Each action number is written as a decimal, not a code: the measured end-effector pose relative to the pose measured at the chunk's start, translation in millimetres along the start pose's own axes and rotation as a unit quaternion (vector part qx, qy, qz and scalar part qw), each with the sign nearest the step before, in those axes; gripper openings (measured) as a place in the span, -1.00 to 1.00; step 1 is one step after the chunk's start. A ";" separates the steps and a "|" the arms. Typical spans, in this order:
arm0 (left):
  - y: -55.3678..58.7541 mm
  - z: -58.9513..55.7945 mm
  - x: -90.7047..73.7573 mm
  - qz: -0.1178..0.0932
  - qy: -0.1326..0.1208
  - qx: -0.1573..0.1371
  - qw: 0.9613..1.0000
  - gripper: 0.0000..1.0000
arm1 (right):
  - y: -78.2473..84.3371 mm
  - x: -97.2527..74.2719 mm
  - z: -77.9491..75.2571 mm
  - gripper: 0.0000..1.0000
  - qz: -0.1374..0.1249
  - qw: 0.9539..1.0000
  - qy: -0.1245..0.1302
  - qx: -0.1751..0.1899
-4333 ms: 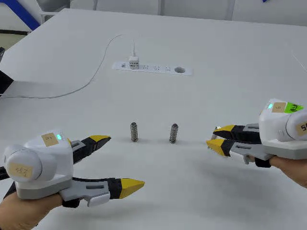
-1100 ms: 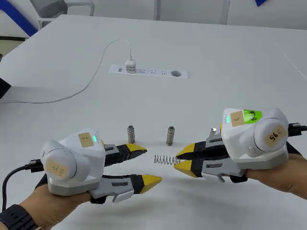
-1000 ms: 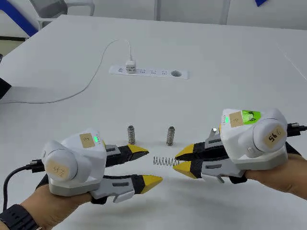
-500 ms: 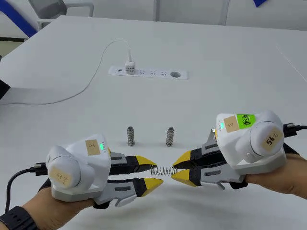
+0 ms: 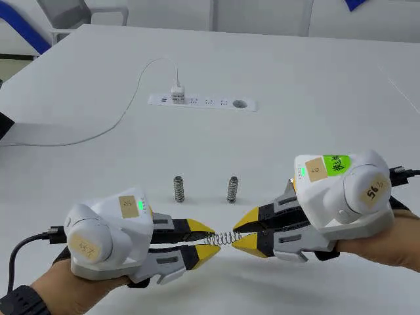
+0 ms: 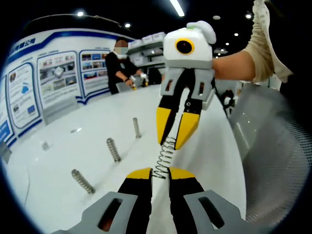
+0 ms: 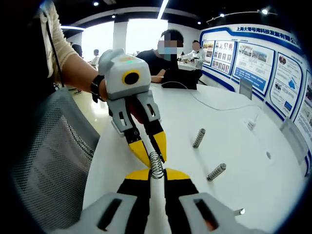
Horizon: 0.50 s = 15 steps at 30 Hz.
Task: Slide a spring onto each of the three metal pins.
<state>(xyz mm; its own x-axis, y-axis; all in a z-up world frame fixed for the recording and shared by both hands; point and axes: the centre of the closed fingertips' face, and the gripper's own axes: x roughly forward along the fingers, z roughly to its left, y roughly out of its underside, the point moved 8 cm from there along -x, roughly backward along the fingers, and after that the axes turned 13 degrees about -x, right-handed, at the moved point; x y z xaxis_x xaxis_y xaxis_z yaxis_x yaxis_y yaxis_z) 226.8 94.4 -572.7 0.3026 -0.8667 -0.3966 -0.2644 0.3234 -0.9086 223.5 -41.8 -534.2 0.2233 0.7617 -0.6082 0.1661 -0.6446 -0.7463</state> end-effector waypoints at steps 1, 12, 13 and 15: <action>-0.1 0.1 0.0 0.000 0.000 0.000 1.000 -0.75 | -1.3 -0.4 -0.1 -0.78 -0.002 1.000 0.001 0.000; -0.9 -0.7 1.1 -0.002 0.000 0.000 1.000 -0.77 | -20.3 0.1 -3.7 -0.77 -0.032 0.999 0.012 -0.007; -0.9 -1.0 1.4 -0.002 0.000 0.000 1.000 -0.77 | -21.7 0.5 -3.9 -0.77 -0.033 0.999 0.012 -0.007; -1.1 -2.1 2.1 -0.003 0.002 0.000 1.000 -0.77 | -25.0 1.8 -4.6 -0.77 -0.039 0.999 0.013 -0.008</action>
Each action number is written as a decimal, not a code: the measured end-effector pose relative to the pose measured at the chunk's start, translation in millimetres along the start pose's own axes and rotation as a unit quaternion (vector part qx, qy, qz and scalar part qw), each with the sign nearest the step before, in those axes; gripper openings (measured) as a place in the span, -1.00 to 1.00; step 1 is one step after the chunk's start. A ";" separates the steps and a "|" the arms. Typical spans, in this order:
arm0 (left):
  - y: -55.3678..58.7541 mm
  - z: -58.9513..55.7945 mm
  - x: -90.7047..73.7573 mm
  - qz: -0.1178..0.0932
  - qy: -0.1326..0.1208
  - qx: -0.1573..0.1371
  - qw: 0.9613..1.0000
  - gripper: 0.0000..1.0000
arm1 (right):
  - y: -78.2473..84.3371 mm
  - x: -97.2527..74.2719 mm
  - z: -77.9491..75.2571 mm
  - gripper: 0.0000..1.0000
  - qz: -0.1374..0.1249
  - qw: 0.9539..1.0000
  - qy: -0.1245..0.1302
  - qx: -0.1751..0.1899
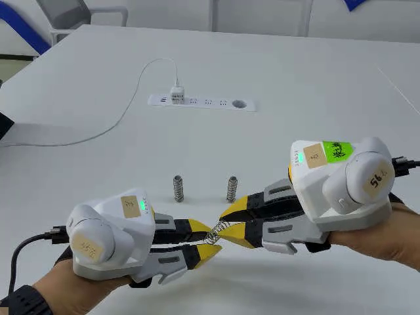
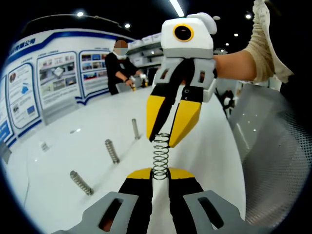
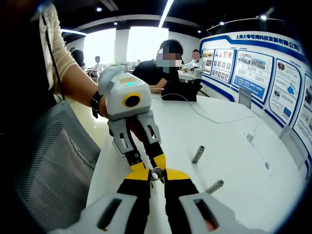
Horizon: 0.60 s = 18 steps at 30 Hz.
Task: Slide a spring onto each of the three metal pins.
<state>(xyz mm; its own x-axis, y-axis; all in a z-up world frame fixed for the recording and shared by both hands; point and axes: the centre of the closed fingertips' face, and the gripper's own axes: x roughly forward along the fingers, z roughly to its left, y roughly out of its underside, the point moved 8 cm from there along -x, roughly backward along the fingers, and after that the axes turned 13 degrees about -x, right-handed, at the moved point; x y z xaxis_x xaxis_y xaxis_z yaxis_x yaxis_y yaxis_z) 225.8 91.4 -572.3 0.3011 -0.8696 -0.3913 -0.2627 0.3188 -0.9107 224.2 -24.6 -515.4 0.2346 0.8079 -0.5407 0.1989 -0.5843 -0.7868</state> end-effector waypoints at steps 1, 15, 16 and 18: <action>-0.2 -0.4 0.4 0.000 0.000 0.000 1.000 -0.77 | -1.1 0.8 -0.3 -0.77 -0.001 1.000 0.000 -0.001; -1.8 -1.7 2.8 -0.007 0.000 0.000 1.000 -0.76 | -7.4 6.3 -1.3 -0.78 -0.008 1.000 0.005 -0.007; -1.8 -1.5 2.7 -0.008 -0.001 -0.001 1.000 -0.76 | -7.5 6.2 -1.5 -0.78 -0.007 1.000 0.005 -0.007; -1.5 -1.4 2.9 -0.009 -0.001 -0.004 1.000 -0.75 | -7.7 6.2 -1.9 -0.78 -0.007 1.000 0.006 -0.008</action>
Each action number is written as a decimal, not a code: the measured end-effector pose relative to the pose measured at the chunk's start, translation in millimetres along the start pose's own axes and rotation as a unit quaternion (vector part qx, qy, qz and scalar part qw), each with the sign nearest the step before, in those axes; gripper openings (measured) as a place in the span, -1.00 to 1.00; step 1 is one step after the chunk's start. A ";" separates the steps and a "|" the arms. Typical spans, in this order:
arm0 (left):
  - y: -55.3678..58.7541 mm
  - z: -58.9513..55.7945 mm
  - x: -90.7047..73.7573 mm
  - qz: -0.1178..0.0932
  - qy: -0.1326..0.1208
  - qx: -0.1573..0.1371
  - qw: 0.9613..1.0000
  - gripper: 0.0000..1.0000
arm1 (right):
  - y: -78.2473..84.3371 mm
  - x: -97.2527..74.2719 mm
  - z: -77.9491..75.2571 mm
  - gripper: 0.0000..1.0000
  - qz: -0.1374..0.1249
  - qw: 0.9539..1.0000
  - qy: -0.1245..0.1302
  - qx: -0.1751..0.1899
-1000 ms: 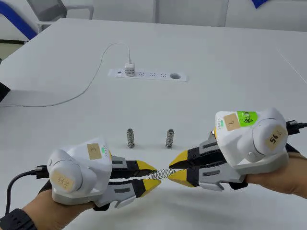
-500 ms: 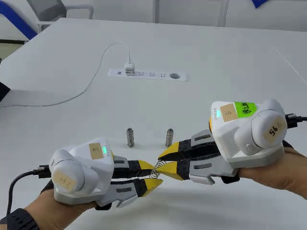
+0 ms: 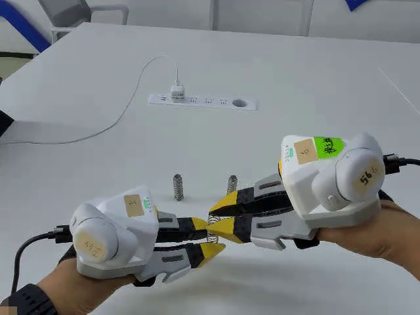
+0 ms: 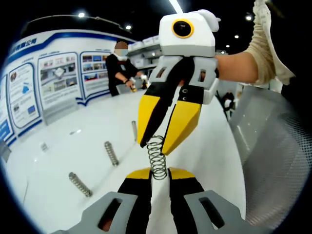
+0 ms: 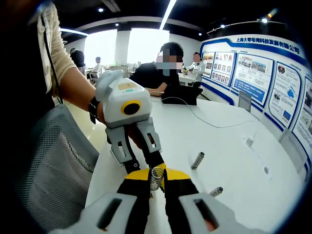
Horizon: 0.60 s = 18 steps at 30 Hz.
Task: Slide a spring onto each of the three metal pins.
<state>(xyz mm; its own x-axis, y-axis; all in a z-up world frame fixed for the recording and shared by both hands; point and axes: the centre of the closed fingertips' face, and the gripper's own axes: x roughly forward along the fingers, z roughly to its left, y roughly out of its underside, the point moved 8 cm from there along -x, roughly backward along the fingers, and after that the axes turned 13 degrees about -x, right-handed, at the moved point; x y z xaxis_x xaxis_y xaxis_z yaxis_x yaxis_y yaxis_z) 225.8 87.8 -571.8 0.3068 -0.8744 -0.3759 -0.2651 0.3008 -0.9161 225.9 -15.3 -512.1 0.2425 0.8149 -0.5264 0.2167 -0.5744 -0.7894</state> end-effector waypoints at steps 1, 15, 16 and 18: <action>0.4 0.2 0.2 0.002 -0.001 -0.002 1.000 -0.72 | 0.1 -0.1 -0.5 -0.78 0.001 1.000 0.002 -0.001; 3.8 4.6 -6.9 -0.005 -0.013 -0.029 0.999 -0.39 | 2.4 -5.5 -6.2 -0.78 0.010 1.000 0.014 0.001; 4.2 5.2 -7.7 -0.006 -0.015 -0.032 0.999 -0.37 | 2.7 -6.3 -7.0 -0.78 0.011 1.000 0.016 0.002; 4.7 6.3 -9.2 -0.008 -0.017 -0.035 0.999 -0.31 | 2.9 -7.7 -8.2 -0.78 0.011 1.000 0.018 0.002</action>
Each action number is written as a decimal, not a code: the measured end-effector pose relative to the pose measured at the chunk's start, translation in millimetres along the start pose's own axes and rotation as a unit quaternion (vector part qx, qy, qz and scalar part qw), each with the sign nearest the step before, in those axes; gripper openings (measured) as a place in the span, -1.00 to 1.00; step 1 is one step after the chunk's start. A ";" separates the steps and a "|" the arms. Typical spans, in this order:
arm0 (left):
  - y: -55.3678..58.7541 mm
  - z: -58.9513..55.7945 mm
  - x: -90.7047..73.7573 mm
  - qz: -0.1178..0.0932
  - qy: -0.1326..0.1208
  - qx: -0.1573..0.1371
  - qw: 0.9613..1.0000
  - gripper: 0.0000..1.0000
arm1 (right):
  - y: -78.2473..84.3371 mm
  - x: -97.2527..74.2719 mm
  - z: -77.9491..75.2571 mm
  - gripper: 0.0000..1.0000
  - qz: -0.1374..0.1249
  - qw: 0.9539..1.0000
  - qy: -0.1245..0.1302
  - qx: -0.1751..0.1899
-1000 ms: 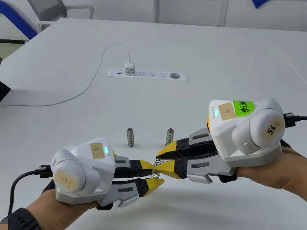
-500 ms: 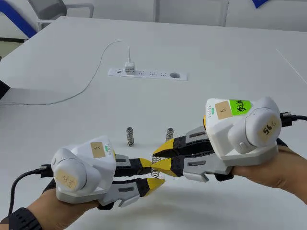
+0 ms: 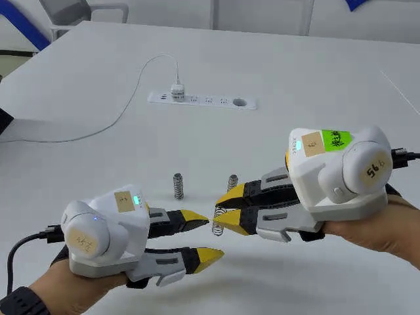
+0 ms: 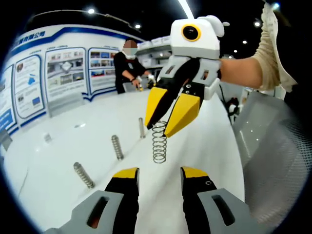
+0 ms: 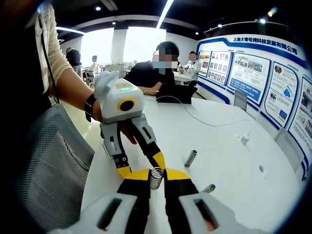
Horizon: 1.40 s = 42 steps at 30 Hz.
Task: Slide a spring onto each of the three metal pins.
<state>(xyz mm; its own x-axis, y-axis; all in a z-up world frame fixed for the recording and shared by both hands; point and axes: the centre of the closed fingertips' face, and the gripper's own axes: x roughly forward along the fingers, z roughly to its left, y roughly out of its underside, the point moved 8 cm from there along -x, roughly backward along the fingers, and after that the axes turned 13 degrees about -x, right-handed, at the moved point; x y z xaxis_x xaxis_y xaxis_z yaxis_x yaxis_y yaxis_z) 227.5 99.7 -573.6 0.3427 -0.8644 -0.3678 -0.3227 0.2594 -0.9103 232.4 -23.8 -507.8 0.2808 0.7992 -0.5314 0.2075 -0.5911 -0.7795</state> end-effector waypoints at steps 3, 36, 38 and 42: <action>0.7 2.9 -3.3 -0.004 -0.007 -0.009 1.000 -0.24 | 1.1 -3.0 -3.0 -0.78 0.002 1.000 0.006 0.001; 9.5 27.4 -34.7 -0.027 -0.065 -0.050 0.996 0.12 | 19.5 -37.5 -25.7 -0.78 0.017 0.998 0.063 0.025; 11.1 29.2 -36.2 -0.026 -0.068 -0.051 0.996 0.12 | 20.4 -40.3 -27.5 -0.77 0.018 0.997 0.067 0.027; 12.7 30.9 -38.4 -0.026 -0.073 -0.054 0.996 0.15 | 21.9 -46.1 -31.6 -0.78 0.019 0.996 0.078 0.031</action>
<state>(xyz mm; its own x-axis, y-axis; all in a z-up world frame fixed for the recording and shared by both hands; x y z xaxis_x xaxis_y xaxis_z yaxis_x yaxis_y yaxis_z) 237.5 149.5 -576.9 0.4833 -0.8017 -0.3516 -0.3916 0.1612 -0.9059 253.6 -77.1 -489.9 0.4305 0.7471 -0.5065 0.1378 -0.6090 -0.7811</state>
